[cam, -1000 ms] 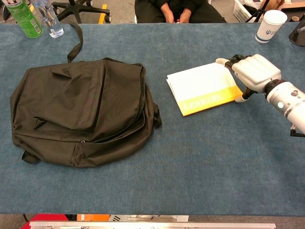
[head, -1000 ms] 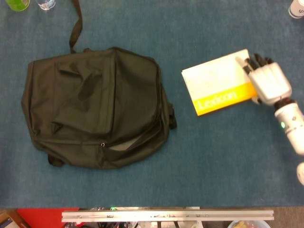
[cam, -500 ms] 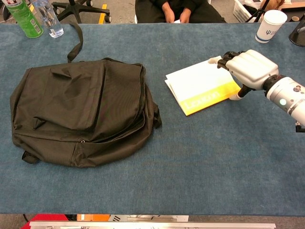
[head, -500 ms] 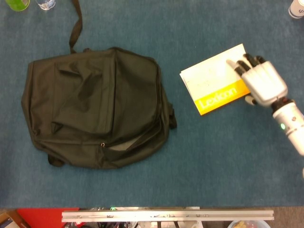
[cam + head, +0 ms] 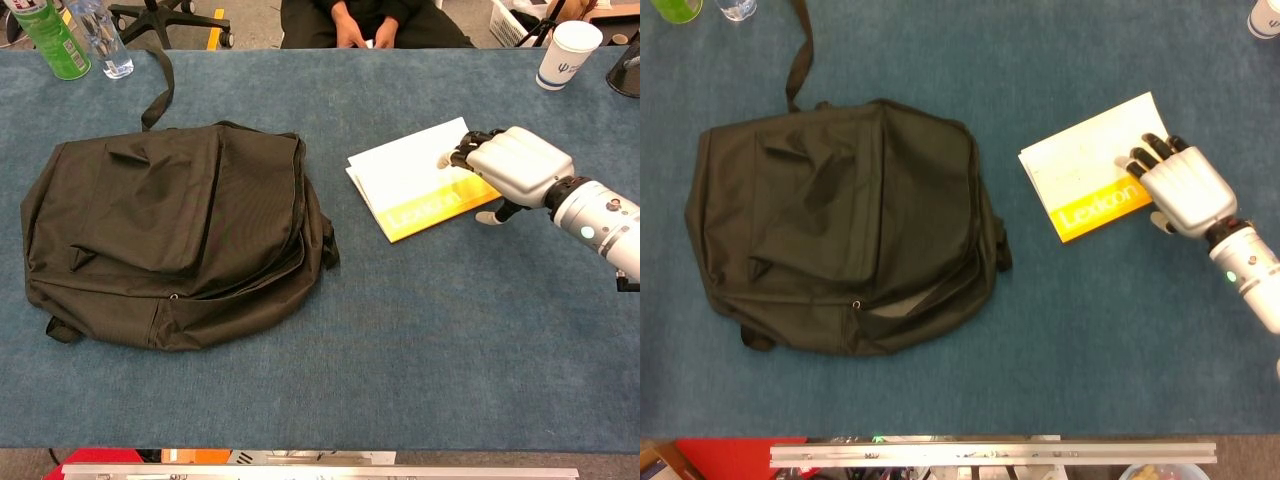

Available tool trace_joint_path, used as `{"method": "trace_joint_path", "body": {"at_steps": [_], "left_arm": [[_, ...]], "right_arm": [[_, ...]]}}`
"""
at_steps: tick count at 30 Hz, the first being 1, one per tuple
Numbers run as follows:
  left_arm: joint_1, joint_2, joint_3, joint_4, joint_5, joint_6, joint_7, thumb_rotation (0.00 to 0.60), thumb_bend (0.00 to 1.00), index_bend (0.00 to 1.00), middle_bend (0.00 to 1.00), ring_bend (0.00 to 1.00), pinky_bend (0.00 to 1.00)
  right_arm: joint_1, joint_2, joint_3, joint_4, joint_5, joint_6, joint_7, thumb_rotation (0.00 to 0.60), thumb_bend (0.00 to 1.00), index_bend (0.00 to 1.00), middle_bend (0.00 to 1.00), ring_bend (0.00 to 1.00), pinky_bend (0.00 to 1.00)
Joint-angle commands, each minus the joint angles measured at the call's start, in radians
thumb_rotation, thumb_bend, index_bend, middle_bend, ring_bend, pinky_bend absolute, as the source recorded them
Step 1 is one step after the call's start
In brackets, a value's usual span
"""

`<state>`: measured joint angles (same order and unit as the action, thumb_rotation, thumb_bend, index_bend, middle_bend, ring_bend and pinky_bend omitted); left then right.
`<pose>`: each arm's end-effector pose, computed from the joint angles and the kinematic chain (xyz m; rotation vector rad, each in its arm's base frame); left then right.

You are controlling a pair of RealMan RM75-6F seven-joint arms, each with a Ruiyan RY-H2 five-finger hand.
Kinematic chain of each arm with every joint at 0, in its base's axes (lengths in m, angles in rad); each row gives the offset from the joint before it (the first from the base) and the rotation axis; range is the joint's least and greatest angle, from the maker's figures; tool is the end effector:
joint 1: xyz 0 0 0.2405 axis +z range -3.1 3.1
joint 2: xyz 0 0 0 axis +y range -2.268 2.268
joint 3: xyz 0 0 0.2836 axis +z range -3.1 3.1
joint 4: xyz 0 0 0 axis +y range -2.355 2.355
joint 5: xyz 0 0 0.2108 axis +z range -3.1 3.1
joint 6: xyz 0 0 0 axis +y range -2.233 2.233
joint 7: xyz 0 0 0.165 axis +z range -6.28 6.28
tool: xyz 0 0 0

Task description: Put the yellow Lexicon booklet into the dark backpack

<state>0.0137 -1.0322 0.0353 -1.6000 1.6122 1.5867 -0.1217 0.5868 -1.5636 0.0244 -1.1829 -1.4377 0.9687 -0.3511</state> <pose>-0.3440 0.1527 0.1960 -1.4056 -0.9335 -0.9163 -0.2692 -0.3489 -0.0280 2.0253 -0.5826 0.6135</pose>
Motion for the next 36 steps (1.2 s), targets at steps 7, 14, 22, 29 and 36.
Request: {"method": "trace_joint_path", "body": {"at_steps": [7, 14, 22, 29, 36], "left_arm": [[-0.001, 0.006, -0.001, -0.007, 0.004, 0.002, -0.001, 0.600, 0.22, 0.15, 0.22, 0.12, 0.17], [0.000, 0.012, 0.000, -0.014, 0.005, 0.003, 0.000, 0.600, 0.22, 0.15, 0.22, 0.12, 0.17], [0.000, 0.014, -0.001, -0.016, 0.002, 0.003, 0.000, 0.600, 0.22, 0.15, 0.22, 0.12, 0.17], [0.001, 0.013, -0.002, -0.011, 0.004, 0.005, -0.007, 0.600, 0.22, 0.15, 0.22, 0.12, 0.17], [0.001, 0.011, -0.003, -0.004, 0.008, 0.009, -0.015, 0.600, 0.22, 0.15, 0.22, 0.12, 0.17]], "right_arm": [[0.051, -0.007, 0.044, -0.003, 0.106, -0.124, -0.045, 0.600, 0.15, 0.24, 0.29, 0.15, 0.27], [0.081, -0.019, 0.060, -0.011, 0.163, -0.166, -0.100, 0.600, 0.15, 0.24, 0.29, 0.15, 0.27], [0.099, -0.023, 0.063, -0.009, 0.201, -0.188, -0.128, 0.600, 0.22, 0.24, 0.29, 0.15, 0.28], [0.108, -0.020, 0.062, -0.014, 0.221, -0.193, -0.121, 0.600, 0.41, 0.24, 0.30, 0.18, 0.32], [0.112, -0.028, 0.064, -0.011, 0.215, -0.174, -0.104, 0.600, 0.50, 0.24, 0.35, 0.23, 0.36]]}}
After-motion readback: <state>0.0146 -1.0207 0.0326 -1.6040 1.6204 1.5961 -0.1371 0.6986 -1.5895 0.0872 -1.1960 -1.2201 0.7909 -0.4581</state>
